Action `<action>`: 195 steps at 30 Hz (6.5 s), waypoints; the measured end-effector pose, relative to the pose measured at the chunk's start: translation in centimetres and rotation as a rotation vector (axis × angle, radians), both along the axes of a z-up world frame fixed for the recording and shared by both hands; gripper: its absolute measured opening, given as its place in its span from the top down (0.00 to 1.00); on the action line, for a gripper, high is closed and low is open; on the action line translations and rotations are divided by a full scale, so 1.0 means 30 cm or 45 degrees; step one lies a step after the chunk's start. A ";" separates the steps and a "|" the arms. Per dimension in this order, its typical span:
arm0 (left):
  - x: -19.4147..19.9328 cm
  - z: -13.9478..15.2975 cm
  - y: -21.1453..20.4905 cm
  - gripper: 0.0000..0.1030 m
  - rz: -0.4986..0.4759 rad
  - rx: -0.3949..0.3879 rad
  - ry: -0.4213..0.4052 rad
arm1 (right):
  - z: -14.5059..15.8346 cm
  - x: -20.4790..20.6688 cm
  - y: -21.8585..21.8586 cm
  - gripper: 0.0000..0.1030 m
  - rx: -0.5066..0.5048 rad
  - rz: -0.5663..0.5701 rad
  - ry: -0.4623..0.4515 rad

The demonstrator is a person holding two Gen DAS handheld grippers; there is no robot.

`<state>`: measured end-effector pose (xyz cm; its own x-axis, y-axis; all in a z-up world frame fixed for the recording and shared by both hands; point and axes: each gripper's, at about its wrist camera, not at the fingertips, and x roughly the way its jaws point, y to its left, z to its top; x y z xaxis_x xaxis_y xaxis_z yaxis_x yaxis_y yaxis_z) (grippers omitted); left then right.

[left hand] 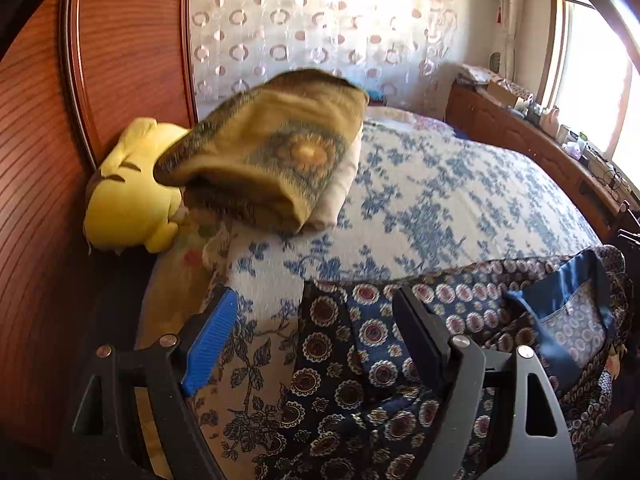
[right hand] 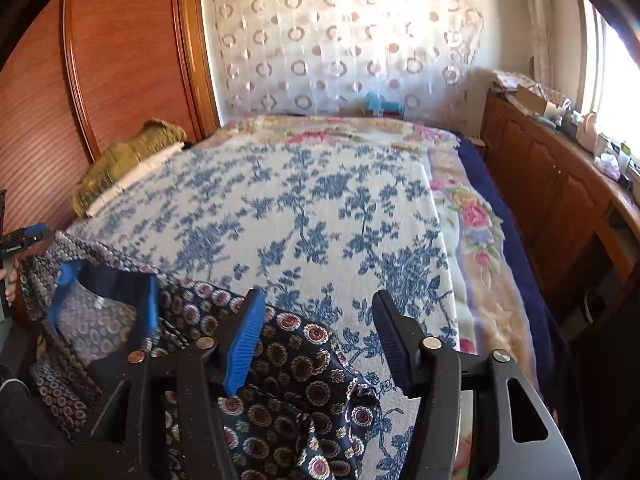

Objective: Fold small clothes

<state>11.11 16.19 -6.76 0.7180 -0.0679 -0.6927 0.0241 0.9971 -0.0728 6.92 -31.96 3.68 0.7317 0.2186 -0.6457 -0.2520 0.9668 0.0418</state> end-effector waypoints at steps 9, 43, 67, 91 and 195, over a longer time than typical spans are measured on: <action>0.013 -0.066 -0.005 0.22 -0.009 -0.002 0.069 | -0.104 0.078 -0.023 0.41 -0.009 -0.040 0.132; -0.035 -0.051 -0.062 0.92 -0.144 -0.182 0.022 | -0.159 -0.028 0.077 0.89 -0.059 0.092 0.131; 0.157 0.731 -0.142 0.94 -0.171 -0.119 -0.548 | 0.713 -0.033 -0.025 0.93 -0.151 0.064 -0.483; 0.430 0.120 -0.393 0.22 -0.383 -0.013 -0.009 | 0.131 0.399 -0.083 0.51 -0.201 -0.089 0.057; 0.472 0.011 -0.247 0.73 -0.041 0.079 0.069 | -0.088 0.470 -0.195 0.67 -0.060 -0.331 0.107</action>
<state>25.27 8.78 -6.45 0.6776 -0.0461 -0.7340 0.0538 0.9985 -0.0131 21.02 -37.83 1.04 0.7028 -0.0012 -0.7114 0.0070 1.0000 0.0053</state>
